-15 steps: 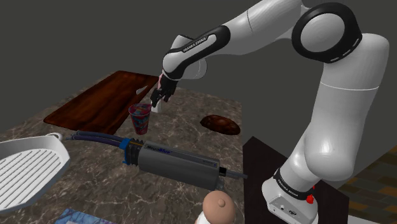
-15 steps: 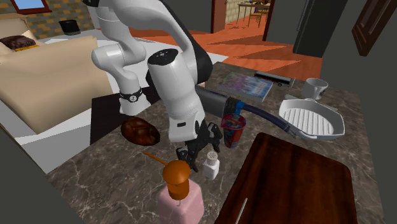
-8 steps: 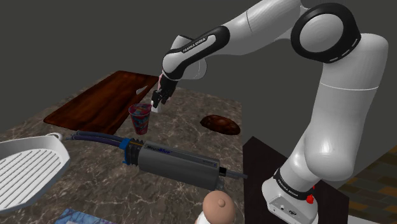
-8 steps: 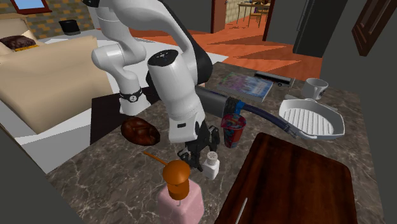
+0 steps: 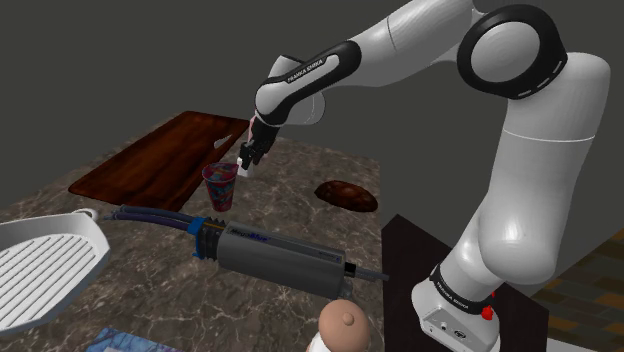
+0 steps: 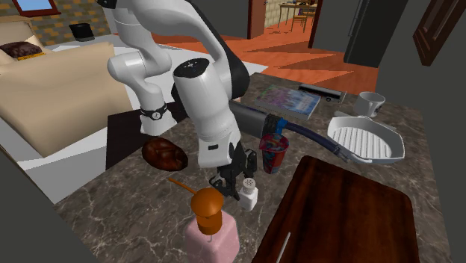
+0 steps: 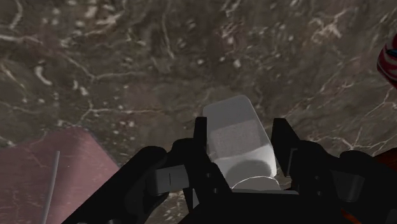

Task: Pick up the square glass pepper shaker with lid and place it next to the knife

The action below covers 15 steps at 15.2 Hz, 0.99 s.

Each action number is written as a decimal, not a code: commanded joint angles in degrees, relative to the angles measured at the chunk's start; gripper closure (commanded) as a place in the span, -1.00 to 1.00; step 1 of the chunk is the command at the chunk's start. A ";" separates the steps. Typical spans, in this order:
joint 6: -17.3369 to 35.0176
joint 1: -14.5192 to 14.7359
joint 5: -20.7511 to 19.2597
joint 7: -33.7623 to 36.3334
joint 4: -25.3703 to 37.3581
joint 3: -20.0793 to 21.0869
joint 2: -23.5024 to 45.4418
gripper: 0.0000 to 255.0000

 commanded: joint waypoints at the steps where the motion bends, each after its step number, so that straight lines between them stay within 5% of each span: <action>1: 0.01 0.00 0.00 0.00 0.01 0.00 0.01 1.00; 15: -8.96 0.31 -2.70 3.38 3.41 -0.96 -5.78 1.00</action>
